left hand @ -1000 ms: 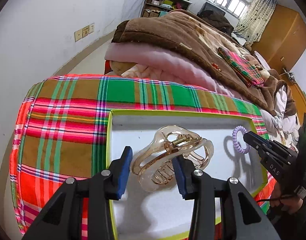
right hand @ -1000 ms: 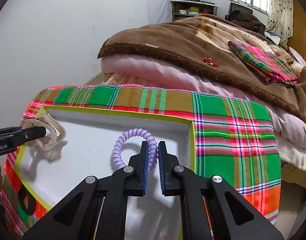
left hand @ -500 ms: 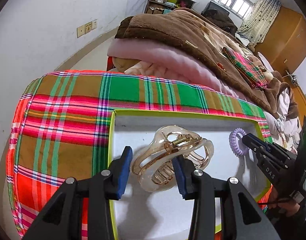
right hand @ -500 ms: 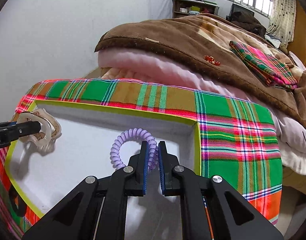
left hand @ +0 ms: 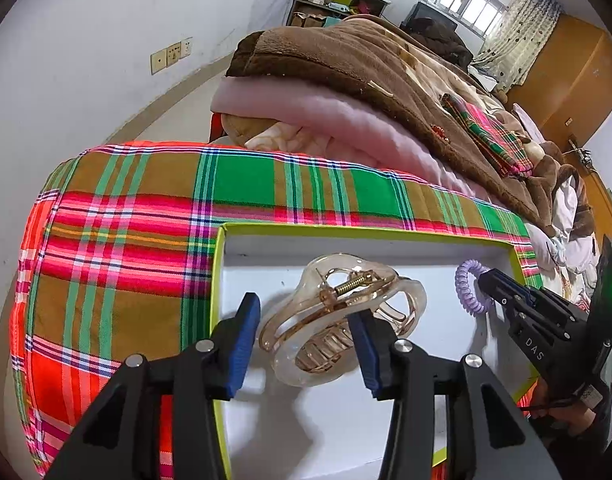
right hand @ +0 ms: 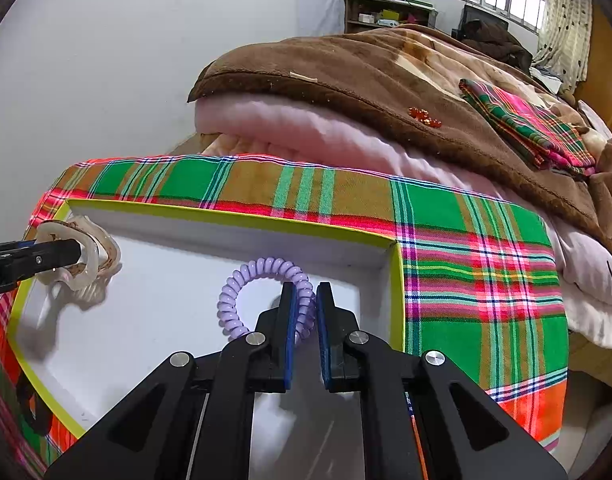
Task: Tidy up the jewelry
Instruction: 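Carry the clip and purple coil into the yellow box while both grippers open, then withdraw both grippers from the box back toward the remaining jewelry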
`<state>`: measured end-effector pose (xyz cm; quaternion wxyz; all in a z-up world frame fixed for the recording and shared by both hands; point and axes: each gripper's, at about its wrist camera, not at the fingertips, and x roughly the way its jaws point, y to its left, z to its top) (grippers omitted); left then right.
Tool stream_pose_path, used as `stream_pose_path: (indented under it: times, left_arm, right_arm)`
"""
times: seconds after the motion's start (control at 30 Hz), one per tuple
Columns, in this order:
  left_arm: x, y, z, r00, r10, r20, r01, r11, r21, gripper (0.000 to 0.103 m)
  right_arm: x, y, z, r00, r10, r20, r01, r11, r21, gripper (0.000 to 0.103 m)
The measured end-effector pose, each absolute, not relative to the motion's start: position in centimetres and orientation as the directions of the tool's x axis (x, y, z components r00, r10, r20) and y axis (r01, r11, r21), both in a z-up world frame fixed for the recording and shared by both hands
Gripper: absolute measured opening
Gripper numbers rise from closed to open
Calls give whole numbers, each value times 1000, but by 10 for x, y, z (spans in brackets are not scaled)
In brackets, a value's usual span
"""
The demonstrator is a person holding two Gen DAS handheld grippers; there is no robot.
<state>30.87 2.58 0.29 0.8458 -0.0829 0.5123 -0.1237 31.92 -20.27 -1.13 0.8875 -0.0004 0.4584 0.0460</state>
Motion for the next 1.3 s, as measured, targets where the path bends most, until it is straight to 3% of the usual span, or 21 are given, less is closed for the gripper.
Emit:
stream_pose_path:
  times: [0.4, 0.5, 0.67, 1.3]
  left_arm:
    - [307, 29, 8, 459, -299, -837, 121, 954, -274, 52]
    - [304, 28, 11, 477, -305, -824, 130, 952, -277, 59]
    - [304, 27, 12, 476, -305, -825, 131, 952, -276, 60]
    - [260, 29, 45, 540, -300, -787, 161, 954, -253, 64]
  right_arm:
    - [319, -202, -10, 581, 78, -810, -77, 996, 40, 15]
    - [319, -203, -9, 584, 76, -808, -75, 996, 39, 17]
    - [318, -203, -9, 587, 84, -805, -79, 996, 47, 28]
    - [271, -202, 36, 677, 93, -730, -84, 995, 50, 36]
